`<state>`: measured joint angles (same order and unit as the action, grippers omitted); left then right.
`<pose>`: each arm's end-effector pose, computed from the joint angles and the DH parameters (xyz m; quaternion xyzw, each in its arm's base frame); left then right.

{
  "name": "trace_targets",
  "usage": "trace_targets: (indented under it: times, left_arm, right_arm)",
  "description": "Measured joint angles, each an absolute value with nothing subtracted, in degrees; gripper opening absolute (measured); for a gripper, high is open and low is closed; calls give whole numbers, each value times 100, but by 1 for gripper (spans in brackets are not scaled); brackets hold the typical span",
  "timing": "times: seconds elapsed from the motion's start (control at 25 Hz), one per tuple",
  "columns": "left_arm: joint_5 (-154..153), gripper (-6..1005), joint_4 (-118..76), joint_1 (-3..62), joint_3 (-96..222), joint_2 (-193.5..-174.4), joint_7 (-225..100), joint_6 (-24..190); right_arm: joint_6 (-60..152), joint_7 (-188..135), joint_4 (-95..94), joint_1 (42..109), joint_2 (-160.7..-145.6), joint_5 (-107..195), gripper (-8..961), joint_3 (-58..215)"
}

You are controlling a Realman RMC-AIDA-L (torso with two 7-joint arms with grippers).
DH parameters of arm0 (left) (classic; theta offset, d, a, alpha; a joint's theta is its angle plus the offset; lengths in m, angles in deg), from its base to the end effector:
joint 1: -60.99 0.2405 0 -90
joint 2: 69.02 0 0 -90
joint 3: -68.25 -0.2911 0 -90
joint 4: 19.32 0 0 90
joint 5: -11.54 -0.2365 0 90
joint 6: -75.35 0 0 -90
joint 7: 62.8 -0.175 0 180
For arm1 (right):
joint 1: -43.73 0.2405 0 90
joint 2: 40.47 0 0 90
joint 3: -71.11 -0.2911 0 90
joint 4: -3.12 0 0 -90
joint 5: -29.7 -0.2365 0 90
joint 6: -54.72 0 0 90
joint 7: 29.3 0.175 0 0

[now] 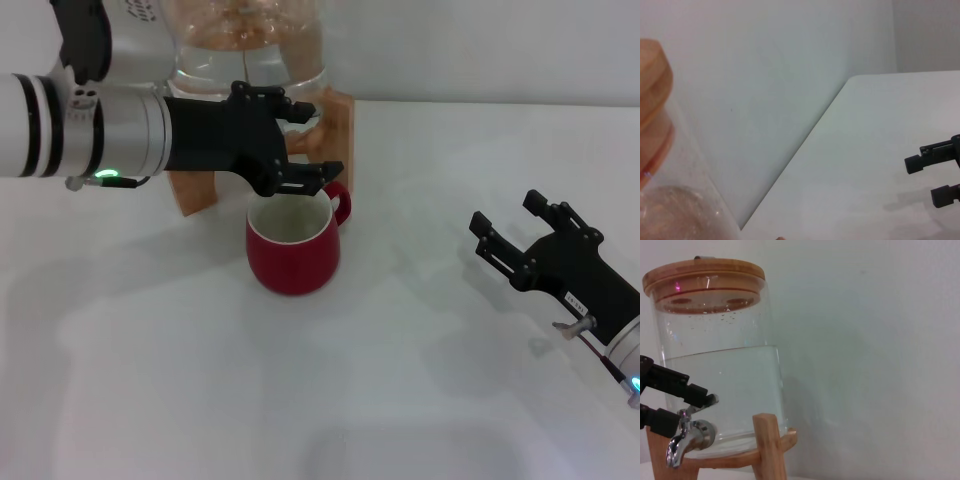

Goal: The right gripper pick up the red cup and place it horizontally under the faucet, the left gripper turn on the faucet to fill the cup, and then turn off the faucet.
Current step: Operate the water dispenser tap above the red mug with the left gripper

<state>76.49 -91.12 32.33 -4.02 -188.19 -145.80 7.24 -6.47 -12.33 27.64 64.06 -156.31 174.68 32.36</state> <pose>-0.1773 0.4358 -0.0310 -0.9680 -0.0347 -0.0938 0.2304 0.3140 0.3547 -0.1150 -0.7942 0.2399 0.3495 0.4354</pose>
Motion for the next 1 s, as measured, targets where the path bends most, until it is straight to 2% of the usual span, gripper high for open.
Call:
trace_targets:
  times: [1.0]
  left_arm:
    - [7520, 756, -9100, 3224, -584, -18828, -14603, 1049]
  right_arm:
    - [-654, -1234, 2764, 6446, -15622, 17436, 803, 3236]
